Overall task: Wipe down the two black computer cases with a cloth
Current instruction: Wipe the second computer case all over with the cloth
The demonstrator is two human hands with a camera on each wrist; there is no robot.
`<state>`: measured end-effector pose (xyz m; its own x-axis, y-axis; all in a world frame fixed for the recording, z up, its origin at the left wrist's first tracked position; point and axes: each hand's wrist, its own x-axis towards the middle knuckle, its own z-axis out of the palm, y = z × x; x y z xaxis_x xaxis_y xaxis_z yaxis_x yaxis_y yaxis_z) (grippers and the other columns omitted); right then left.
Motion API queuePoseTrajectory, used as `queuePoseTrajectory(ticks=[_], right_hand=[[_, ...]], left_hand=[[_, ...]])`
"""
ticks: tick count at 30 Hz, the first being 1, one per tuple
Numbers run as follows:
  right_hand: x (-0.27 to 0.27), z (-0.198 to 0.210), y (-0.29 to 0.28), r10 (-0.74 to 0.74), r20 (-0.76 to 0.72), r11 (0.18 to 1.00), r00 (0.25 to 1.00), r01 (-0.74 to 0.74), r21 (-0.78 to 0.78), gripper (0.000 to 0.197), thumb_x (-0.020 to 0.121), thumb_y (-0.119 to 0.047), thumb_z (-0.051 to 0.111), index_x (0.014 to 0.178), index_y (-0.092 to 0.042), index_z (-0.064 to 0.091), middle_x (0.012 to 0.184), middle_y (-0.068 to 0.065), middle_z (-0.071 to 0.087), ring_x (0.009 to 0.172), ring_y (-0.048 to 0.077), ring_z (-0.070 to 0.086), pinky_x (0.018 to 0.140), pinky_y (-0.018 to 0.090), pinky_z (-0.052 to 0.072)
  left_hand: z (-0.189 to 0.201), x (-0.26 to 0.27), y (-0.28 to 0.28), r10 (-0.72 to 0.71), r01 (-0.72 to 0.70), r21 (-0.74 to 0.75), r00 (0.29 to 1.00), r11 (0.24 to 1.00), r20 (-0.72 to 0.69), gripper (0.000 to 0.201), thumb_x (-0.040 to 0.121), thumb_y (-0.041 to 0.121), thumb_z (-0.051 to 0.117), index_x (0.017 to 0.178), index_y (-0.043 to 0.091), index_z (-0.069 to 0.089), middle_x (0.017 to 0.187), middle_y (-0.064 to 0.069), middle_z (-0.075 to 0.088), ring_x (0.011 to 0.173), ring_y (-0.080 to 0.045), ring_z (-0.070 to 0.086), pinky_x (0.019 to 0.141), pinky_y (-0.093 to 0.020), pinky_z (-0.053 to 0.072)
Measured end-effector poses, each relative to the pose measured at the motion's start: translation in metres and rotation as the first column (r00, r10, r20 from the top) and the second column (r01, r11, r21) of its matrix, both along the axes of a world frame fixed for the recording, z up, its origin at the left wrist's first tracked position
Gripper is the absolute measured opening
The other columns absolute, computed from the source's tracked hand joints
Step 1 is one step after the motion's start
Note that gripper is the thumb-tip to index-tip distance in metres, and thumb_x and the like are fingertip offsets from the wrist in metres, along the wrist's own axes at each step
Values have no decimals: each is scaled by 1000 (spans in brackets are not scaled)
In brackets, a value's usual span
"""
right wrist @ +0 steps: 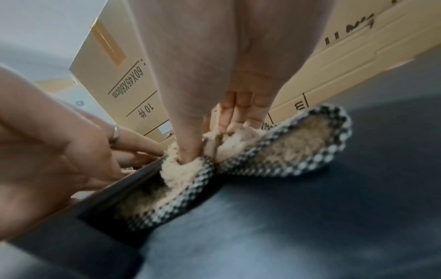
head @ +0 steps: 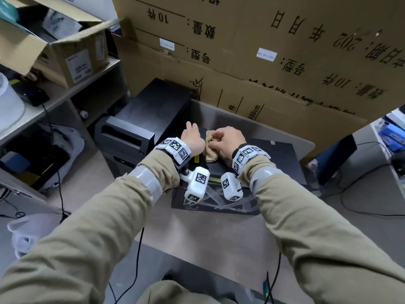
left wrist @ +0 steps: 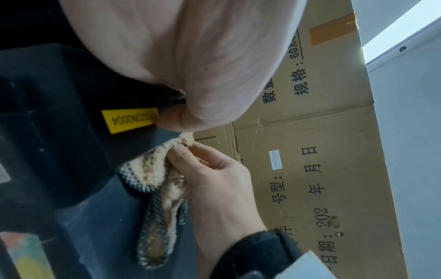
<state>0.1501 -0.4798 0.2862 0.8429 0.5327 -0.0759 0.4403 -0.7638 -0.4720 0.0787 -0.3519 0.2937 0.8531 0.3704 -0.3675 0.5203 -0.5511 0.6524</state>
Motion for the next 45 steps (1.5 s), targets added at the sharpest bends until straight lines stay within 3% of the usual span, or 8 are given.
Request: queuePoseTrajectory(ticks=[4, 11, 25, 30, 35, 38, 41, 45], right_hand=[[-4, 7, 0, -9, -260, 994, 966, 36, 99, 16, 87, -15, 77, 102, -17, 78, 77, -1, 69, 54, 10, 57, 49, 16, 47], [-15, 18, -7, 133, -212, 990, 968, -141, -19, 15, 75, -20, 86, 83, -28, 76, 84, -12, 72, 85, 9, 68, 80, 26, 55], [-37, 17, -54, 92, -196, 983, 976, -121, -139, 19, 67, -27, 82, 64, -21, 65, 69, -10, 68, 73, 14, 65, 67, 28, 51], [-34, 16, -93, -120, 2, 961, 993, 116, -251, 11, 85, -30, 58, 94, -25, 59, 104, 0, 67, 103, 26, 62, 87, 36, 51], [-23, -6, -123, -210, 60, 963, 976, 218, -157, 58, 92, -7, 48, 144, -32, 50, 152, 6, 42, 139, 29, 35, 114, 41, 35], [-19, -11, -150, -318, 105, 936, 942, 329, -125, 47, 95, -12, 49, 138, -26, 60, 153, 5, 46, 140, 28, 39, 117, 38, 32], [-22, -12, -169, -519, 166, 836, 839, 538, -106, 44, 97, -19, 42, 138, -22, 56, 147, 6, 50, 141, 27, 36, 116, 53, 25], [-26, -17, -181, -684, -67, 729, 726, 681, -65, 71, 93, -59, 37, 149, -15, 34, 152, 15, 36, 139, 36, 32, 111, 53, 28]], left_hand=[[-1, -4, 2, -9, 11, -46, 999, 999, 40, 77, 94, -11, 43, 157, 3, 1, 166, -8, -10, 152, -31, 13, 120, -41, 23], [1, -1, -7, -20, 19, 140, 1000, 990, 6, 73, 96, 3, 50, 158, 5, 10, 166, -10, -6, 150, -32, 18, 118, -42, 27], [-4, 4, -6, 18, -19, 126, 1000, 992, 13, 76, 93, 1, 54, 158, 5, 13, 167, -11, -4, 147, -36, 25, 117, -45, 30], [-8, 1, -15, 74, -83, 185, 996, 979, 56, 73, 91, 1, 56, 156, 5, 22, 166, -9, 7, 145, -35, 29, 116, -44, 32], [-10, -12, -24, 136, -139, 206, 990, 969, 28, 97, 80, 12, 74, 158, 9, 16, 165, -7, 11, 139, -36, 41, 108, -41, 42], [-9, -22, -32, 201, -200, 178, 980, 964, 14, 114, 72, 13, 83, 158, 7, 8, 162, -11, 18, 141, -34, 38, 109, -41, 41], [-4, -30, -41, 325, -327, 90, 945, 941, 36, 115, 68, 11, 88, 154, 1, 12, 153, -16, 36, 138, -30, 42, 107, -37, 44], [4, -40, -48, 397, -397, 107, 918, 912, 17, 94, 74, 18, 84, 145, -3, 27, 132, -19, 56, 119, -35, 58, 90, -37, 48]])
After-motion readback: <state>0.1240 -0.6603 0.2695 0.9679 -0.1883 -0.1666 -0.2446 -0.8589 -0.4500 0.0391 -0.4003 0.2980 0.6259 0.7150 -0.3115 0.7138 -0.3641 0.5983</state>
